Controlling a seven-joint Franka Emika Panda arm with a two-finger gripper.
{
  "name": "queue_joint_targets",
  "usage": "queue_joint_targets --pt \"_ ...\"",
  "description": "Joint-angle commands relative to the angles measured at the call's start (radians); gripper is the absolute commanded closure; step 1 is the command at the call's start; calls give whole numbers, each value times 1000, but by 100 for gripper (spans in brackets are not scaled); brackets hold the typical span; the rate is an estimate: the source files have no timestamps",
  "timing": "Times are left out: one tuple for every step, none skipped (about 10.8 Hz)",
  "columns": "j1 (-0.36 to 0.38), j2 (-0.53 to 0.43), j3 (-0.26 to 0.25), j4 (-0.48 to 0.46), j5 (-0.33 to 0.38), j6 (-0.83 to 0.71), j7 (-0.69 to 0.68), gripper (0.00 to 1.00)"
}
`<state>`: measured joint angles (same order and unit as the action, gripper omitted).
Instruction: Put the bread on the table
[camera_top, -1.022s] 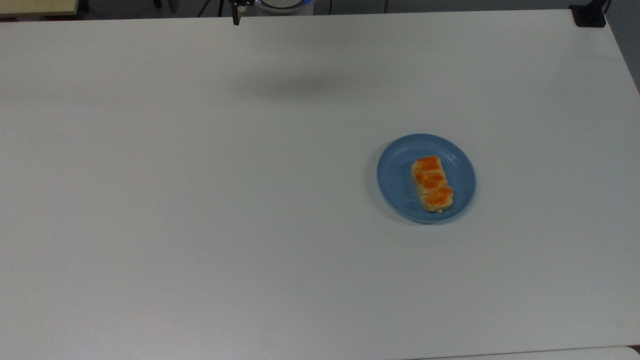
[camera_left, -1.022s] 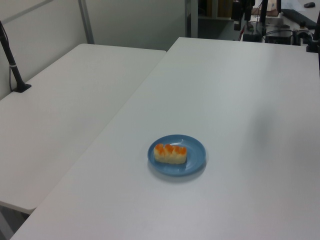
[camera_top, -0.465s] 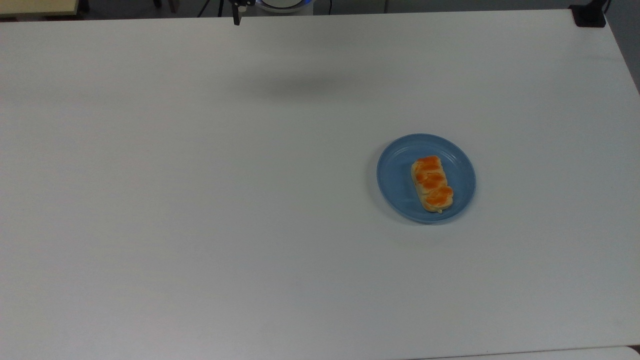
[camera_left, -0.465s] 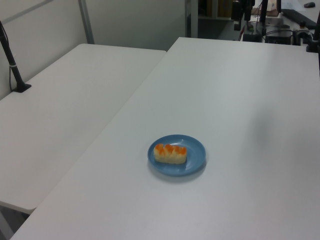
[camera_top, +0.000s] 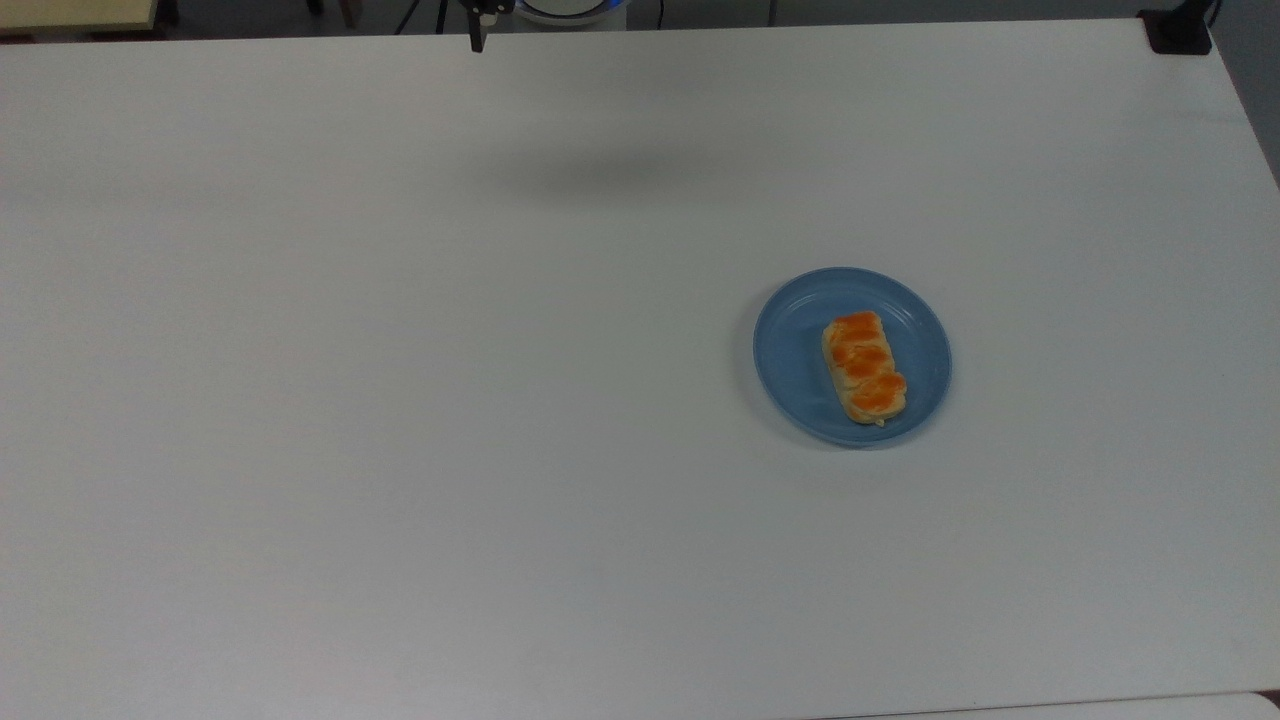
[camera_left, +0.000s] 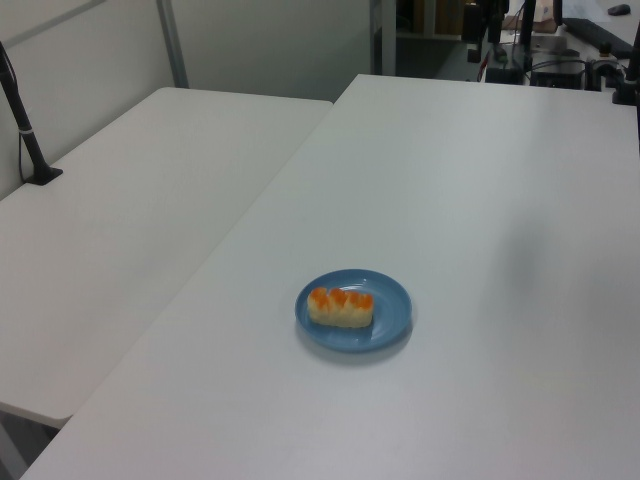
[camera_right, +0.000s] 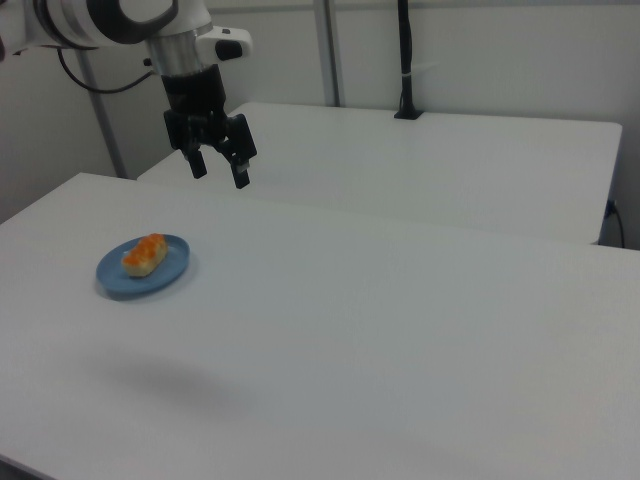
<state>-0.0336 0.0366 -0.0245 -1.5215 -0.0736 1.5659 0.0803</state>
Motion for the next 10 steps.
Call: queue_joint_targets --pt "43 14 1 -12 40 17 -19 0" --pt "76 37 1 -12 47 45 -10 0" --pt "107 60 0 -11 48 72 -4 0" --pt "139 81 1 -9 51 91 -2 0" --pt "182 101 1 -8 51 114 -2 0" --pt "223 121 1 -8 51 141 -1 0" --pt "262 140 1 -8 52 161 25 0" --pt "289 167 0 -8 67 193 83 0" --pt "320 195 1 -8 69 235 135 0" --pt "355 235 0 -6 69 278 177 0"
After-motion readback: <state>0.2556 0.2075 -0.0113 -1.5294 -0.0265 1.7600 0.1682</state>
